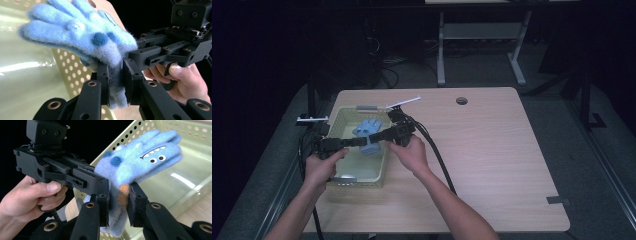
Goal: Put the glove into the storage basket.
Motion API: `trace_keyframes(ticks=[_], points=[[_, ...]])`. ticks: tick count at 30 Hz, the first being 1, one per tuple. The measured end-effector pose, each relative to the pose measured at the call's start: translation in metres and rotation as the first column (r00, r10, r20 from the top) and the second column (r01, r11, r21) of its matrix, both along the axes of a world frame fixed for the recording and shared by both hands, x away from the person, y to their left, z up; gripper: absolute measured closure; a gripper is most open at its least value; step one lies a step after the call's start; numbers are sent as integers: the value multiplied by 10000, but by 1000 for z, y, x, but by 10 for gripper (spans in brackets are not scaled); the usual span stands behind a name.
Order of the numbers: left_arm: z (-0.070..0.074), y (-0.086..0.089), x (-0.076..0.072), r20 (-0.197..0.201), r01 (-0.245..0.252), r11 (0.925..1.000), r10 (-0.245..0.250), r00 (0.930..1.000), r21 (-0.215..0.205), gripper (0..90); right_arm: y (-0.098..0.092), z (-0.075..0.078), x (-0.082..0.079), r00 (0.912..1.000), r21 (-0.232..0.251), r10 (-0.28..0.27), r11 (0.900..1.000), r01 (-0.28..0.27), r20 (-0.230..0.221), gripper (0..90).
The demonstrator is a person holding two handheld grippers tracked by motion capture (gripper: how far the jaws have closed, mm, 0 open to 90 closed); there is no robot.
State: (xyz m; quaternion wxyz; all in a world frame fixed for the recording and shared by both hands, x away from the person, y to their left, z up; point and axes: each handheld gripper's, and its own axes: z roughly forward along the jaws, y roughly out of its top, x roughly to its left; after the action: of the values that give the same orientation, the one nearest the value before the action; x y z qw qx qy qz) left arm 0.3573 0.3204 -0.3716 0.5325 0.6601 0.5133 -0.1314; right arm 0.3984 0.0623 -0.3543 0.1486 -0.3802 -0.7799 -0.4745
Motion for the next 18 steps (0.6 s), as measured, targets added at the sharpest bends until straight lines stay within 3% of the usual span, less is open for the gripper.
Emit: trace_keyframes(ticks=[18], points=[[-8, 27, 7, -476, -184, 9959, 227, 9986, 889, 771, 32, -24, 9, 9989, 169, 16, 9999, -8, -463, 732]])
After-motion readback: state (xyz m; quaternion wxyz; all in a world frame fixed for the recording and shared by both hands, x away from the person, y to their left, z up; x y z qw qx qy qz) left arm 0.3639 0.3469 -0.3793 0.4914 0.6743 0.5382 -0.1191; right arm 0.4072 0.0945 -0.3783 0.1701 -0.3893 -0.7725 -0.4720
